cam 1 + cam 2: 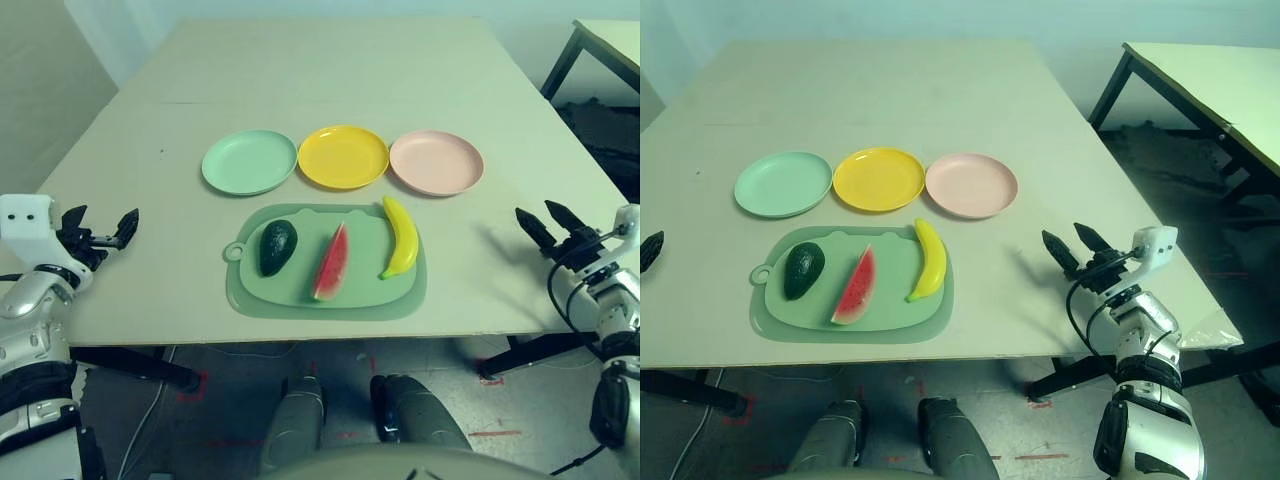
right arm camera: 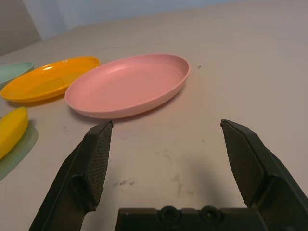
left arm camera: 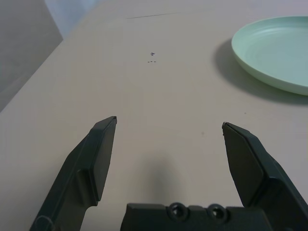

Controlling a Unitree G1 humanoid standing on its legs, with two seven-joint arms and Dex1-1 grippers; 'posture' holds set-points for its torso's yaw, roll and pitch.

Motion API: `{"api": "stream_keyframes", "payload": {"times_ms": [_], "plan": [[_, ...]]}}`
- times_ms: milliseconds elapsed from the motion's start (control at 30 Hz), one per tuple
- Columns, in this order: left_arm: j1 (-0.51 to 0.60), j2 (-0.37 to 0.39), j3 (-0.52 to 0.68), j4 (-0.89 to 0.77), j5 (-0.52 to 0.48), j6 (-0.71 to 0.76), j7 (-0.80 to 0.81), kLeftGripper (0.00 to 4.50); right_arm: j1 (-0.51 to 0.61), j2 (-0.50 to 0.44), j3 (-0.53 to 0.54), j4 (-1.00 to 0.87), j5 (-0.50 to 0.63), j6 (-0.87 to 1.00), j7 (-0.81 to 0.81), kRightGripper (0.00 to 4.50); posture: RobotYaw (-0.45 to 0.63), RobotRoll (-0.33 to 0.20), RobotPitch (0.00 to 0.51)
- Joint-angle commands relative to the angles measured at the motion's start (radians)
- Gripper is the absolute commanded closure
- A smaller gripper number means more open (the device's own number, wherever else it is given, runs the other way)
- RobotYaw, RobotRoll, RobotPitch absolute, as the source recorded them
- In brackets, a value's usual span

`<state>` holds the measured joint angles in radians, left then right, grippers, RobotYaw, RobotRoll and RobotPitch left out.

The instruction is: Place the fruits into color-matched plates.

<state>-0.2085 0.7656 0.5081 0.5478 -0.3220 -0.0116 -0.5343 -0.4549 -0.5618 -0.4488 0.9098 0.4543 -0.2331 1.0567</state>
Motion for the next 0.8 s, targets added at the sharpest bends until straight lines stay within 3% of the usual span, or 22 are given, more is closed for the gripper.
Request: {"api": "stream_keyframes", "payload": {"times_ms": [33,300,800], "plan": [[0.000,0.003,0.003,-0.008,0.002,0.001,0.006,0.05,0.008,-0.004,-0.005,-0.003,0.006,0.006,-0.009,0.00,0.09,0.000,0.122],[0.003,0.014,0.015,-0.018,-0.004,0.007,0.007,0.05,-0.021,-0.015,0.002,0.029,-0.005,0.007,-0.010,0.00,0.11,0.000,0.123],[-0.036,-0.038,-0.035,-0.016,0.002,0.007,0.004,0.05,-0.005,-0.073,-0.004,0.021,-0.002,0.016,0.000,0.00,0.06,0.000,0.151]]}}
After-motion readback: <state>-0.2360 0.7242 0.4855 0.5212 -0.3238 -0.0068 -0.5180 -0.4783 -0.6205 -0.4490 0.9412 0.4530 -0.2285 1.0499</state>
